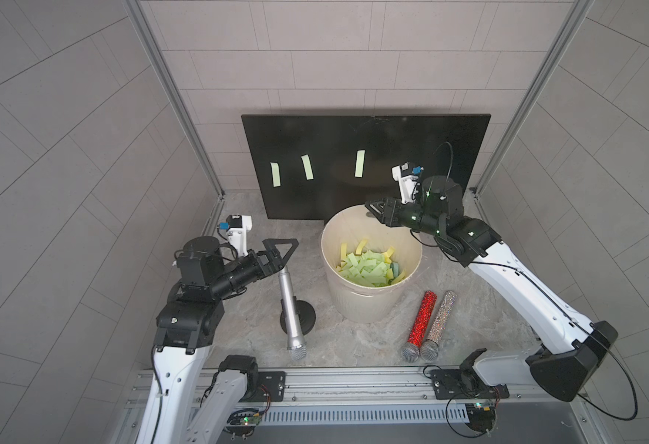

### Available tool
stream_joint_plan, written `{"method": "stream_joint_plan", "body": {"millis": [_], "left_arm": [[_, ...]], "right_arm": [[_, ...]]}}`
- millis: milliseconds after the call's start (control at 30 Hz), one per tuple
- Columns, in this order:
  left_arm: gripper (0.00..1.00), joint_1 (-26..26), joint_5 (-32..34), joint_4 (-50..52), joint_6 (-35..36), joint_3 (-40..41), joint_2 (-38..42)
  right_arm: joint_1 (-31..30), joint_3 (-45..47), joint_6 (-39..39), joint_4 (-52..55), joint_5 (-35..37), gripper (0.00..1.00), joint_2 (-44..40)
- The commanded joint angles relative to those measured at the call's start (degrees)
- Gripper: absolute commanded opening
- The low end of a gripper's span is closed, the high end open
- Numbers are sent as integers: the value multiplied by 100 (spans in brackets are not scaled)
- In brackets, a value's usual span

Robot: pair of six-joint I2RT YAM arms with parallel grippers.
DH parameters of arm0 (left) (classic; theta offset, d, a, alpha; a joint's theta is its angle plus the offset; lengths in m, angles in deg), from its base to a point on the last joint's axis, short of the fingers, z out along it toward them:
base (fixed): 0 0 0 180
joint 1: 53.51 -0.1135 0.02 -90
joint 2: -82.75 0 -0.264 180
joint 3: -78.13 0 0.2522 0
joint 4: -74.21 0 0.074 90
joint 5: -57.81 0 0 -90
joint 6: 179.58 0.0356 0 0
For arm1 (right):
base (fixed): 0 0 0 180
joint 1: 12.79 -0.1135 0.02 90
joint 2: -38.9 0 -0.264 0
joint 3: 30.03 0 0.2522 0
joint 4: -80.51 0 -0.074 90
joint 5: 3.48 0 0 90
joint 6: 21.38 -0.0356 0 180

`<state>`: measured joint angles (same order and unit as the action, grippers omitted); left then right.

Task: Remove the sticky note from the monitor
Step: Place the sticky note in the trash bin, then tear off the sticky note from the monitor.

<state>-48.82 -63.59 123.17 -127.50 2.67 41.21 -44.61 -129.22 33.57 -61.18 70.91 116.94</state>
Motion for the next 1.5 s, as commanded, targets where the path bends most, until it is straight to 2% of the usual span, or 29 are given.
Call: {"method": "stream_joint_plan", "body": {"millis": [0,800,1467], "left_arm": [[100,31,35,0,119,65,52],[100,27,134,10,269,166,134],[100,31,153,65,331,138,159]], "right_arm": [[55,-210,-166,-298,-5,39,148],[243,-1339,-664,-722,161,41,1488],[351,-1779,-989,-935,297,37,1981]]}}
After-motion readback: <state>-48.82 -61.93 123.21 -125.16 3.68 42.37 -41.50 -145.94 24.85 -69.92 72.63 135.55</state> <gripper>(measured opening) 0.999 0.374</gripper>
